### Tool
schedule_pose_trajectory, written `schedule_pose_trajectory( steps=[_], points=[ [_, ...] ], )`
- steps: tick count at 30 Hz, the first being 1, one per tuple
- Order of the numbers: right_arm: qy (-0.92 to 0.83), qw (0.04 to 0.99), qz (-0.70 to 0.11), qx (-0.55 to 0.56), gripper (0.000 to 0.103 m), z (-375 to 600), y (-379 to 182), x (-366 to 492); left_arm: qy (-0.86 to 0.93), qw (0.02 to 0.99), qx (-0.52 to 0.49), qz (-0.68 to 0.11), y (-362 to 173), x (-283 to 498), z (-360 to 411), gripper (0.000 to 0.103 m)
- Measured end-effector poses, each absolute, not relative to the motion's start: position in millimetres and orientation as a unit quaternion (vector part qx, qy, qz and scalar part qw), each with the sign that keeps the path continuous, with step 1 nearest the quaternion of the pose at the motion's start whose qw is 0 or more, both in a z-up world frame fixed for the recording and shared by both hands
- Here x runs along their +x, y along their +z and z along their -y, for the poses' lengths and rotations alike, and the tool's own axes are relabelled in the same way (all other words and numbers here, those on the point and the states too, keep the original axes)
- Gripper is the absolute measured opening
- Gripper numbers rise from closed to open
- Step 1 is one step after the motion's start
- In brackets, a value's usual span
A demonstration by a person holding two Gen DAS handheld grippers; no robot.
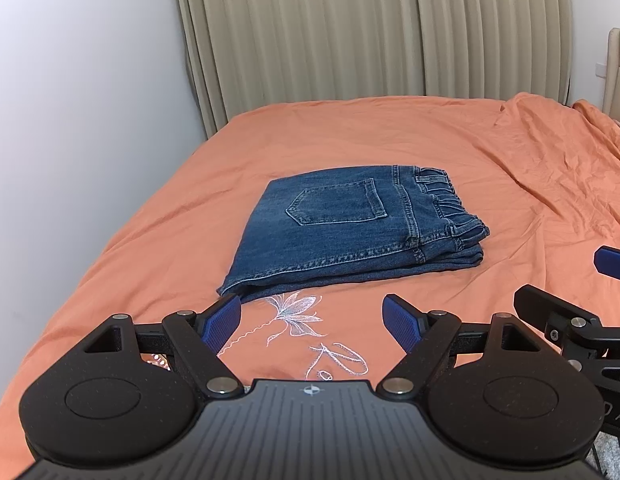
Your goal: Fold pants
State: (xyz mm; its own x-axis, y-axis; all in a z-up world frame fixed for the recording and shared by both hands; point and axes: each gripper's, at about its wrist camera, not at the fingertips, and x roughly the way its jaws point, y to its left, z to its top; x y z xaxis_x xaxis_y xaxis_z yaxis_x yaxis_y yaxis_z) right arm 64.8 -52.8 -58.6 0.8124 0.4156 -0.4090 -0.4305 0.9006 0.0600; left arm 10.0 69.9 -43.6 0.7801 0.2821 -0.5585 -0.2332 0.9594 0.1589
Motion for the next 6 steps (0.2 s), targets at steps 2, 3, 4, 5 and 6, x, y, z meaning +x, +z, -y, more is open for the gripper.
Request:
schedule_pose_trajectory(
  steps=[2, 3, 4, 5, 6],
  points=[
    [0.222, 0.952, -0.211, -0.018, 0.081, 52.7, -58.7, 64.7, 0.135, 0.943, 0.042, -0.3, -43.5, 9.7, -70.3, 0.094],
    [0.222, 0.952, -0.211, -0.017, 0.081, 52.9, -58.7, 64.8, 0.135, 0.944, 0.042, -0.299, -43.4, 9.7, -70.3, 0.094],
    [0.223, 0.951, -0.212, -0.017, 0.081, 53.0, -58.6, 64.9, 0.135, 0.944, 0.043, -0.299, -43.4, 9.5, -70.0, 0.094],
    [0.223, 0.951, -0.213, -0.017, 0.081, 53.1, -58.7, 64.8, 0.135, 0.944, 0.043, -0.299, -43.3, 9.6, -70.1, 0.094],
    [0.223, 0.951, -0.214, -0.017, 0.081, 53.5, -58.8, 64.9, 0.134, 0.944, 0.043, -0.3, -43.3, 9.9, -70.3, 0.094]
  ],
)
